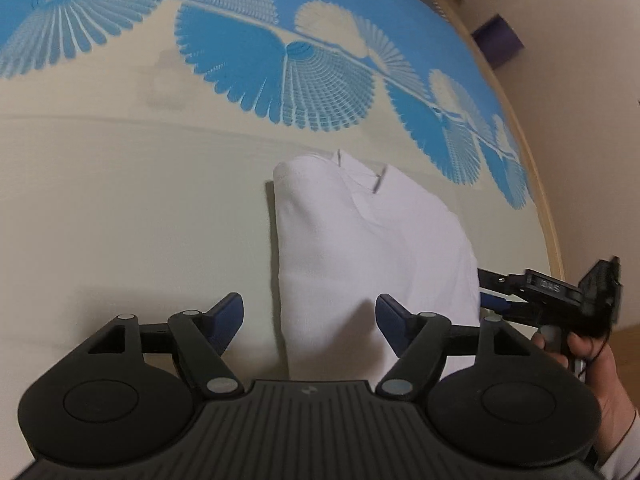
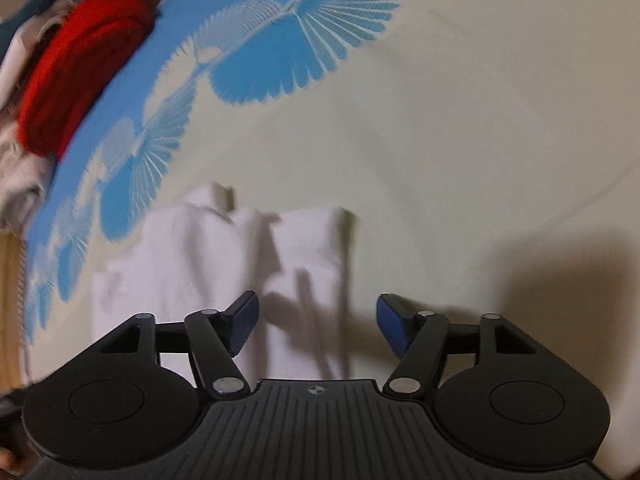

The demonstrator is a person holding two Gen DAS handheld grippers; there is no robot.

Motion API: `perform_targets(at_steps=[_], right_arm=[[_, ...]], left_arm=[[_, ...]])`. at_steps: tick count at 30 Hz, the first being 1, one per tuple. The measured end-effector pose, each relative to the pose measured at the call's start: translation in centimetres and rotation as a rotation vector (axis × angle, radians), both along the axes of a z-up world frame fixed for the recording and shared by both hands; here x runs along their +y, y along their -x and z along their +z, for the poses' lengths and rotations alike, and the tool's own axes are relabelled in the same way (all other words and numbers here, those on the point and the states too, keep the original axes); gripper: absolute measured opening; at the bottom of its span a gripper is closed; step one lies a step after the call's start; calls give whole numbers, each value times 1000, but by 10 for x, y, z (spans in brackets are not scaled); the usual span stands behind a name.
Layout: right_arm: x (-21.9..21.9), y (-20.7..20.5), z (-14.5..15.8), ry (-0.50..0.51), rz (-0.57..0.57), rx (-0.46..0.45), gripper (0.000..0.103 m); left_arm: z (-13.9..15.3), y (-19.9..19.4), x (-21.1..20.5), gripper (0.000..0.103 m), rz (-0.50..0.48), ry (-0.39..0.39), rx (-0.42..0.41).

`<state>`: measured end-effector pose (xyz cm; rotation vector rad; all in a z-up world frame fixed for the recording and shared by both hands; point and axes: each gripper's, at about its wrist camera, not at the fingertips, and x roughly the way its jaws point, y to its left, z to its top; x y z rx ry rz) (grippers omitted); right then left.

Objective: Fold small clothes

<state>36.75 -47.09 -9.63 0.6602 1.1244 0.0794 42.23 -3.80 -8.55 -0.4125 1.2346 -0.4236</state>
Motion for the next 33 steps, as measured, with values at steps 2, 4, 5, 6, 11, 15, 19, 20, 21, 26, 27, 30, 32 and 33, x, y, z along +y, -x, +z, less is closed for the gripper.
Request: perform_targets(at_steps=[2,4,5,6,11,15,19,20,21,26,27,30,32,33], right_arm=[[4,-9,-2,-31,34,-23,74],[4,-16,-9,-77,2,-17,79],[2,-20,-10,-101,-17,-18,80],[0,-25,-12,-125,-37,-20,80],[-10,-30,-12,-206,-121,-19,80],[9,-35,-9,-140,-16,-35,73],[34,-42,9,-45,64,-128,14],[37,-43,19,-68,72,-192,13],[42,-44,32,-109,81,-270,13],[78,-58,67,-86,74,-415,17],[86,-62,66,0,45,-395,24],[98,-67,70,229,-94,-389,37],[95,-66,73,213,-126,-405,44],[95,-66,74,188,-114,-403,45]], left_arm=[[-8,-7,-5,77,-20,23,-9],[-21,-14,-7,77,-7,50,23],[-29,-18,-7,77,12,69,47],[-35,-21,-8,77,25,79,65],[-42,-29,-15,61,36,108,54],[-39,-30,-15,34,25,71,35],[-8,-35,-4,27,17,29,-95],[6,-37,3,26,31,16,-155],[20,-40,14,26,54,10,-220],[55,-52,68,58,258,-77,-385],[58,-52,76,58,298,-93,-400],[55,-51,92,57,296,-28,-338],[45,-50,90,57,239,4,-269],[40,-49,86,58,206,-8,-238]])
